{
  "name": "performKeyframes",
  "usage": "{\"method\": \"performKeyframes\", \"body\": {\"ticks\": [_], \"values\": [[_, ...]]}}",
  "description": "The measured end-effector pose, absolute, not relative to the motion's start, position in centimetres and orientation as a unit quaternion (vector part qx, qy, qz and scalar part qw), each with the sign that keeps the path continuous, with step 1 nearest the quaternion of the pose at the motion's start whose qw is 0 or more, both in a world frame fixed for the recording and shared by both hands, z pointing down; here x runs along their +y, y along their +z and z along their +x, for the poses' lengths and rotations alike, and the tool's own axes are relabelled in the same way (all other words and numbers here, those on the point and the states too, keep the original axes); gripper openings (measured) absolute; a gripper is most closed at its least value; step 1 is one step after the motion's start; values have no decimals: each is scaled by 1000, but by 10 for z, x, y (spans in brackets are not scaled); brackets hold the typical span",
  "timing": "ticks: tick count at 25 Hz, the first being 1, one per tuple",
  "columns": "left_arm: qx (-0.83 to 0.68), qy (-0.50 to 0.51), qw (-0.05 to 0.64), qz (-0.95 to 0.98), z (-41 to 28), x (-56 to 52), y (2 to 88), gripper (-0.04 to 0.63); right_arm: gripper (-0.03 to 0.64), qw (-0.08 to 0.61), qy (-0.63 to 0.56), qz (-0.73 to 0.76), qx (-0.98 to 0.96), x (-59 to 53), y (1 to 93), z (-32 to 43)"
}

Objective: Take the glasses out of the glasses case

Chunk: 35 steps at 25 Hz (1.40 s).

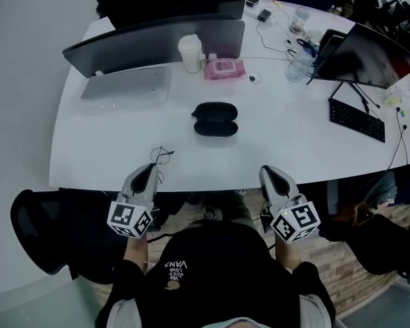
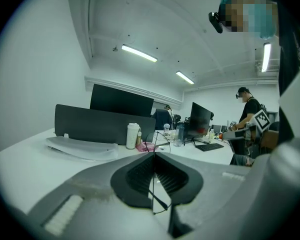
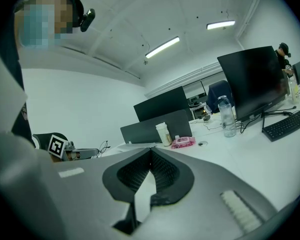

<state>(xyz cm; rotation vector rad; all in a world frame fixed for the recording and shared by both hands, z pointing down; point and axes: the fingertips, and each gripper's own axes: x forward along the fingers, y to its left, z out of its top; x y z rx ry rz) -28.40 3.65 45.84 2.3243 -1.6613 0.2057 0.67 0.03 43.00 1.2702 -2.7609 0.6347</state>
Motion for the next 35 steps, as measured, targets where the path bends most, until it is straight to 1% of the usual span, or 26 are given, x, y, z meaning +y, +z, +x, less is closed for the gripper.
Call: {"method": "performKeyframes", "body": {"ticks": [16, 35], "values": [[-576, 68, 141, 802, -285, 36, 460, 9, -2, 27, 177, 426, -887, -4, 428, 10], [-576, 67, 144, 802, -287, 32, 462, 9, -2, 28, 175, 425, -888, -9, 428, 6]]}}
